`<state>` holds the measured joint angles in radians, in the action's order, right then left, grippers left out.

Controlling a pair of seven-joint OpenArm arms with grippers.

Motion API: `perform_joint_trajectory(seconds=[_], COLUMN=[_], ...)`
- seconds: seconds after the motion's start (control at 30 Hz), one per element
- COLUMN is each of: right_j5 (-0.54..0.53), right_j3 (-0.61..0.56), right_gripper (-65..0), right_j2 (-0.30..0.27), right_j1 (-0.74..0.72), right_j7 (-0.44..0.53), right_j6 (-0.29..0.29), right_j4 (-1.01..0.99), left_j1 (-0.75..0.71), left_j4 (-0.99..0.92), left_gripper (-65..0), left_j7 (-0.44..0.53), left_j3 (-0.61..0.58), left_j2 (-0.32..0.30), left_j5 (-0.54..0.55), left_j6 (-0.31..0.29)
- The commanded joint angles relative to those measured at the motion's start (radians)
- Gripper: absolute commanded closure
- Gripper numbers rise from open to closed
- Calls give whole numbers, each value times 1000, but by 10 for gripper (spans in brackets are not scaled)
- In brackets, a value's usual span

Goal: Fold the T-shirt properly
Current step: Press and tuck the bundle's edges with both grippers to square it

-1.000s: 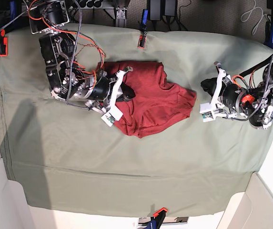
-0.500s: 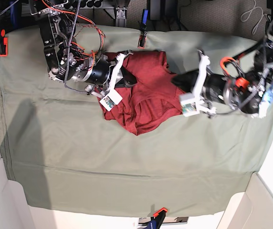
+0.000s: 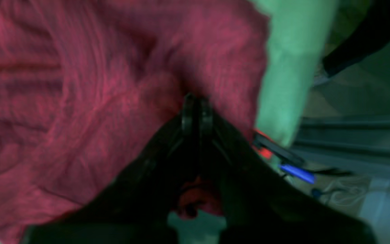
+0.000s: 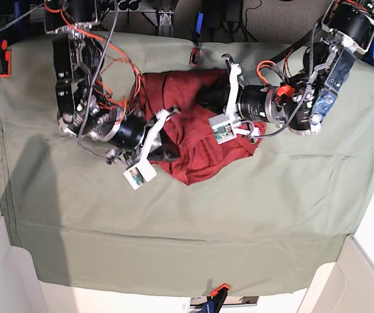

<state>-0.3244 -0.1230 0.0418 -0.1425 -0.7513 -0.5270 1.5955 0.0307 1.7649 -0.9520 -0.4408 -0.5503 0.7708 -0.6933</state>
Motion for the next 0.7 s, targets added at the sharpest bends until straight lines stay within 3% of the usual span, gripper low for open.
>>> perform_joint_trajectory(seconds=[0.0, 0.33, 0.47, 0.67], right_j5=[-11, 124, 113, 8], right_j3=[-1, 5, 23, 34], right_gripper=[0, 0, 0, 0], right_j2=[7, 10, -17, -25], right_j1=[-39, -124, -124, -123], right_j7=[27, 109, 112, 72], right_j6=[0, 8, 8, 6], right_j4=[-23, -356, -362, -295], left_j1=[14, -74, -87, -84], left_j4=[-7, -30, -30, 9], left_gripper=[-13, -13, -13, -13], left_j7=[14, 26, 25, 25], left_j3=[8, 8, 8, 10], left_j2=[-3, 8, 7, 6], left_j5=[5, 22, 10, 12], left_j6=[-5, -5, -5, -5])
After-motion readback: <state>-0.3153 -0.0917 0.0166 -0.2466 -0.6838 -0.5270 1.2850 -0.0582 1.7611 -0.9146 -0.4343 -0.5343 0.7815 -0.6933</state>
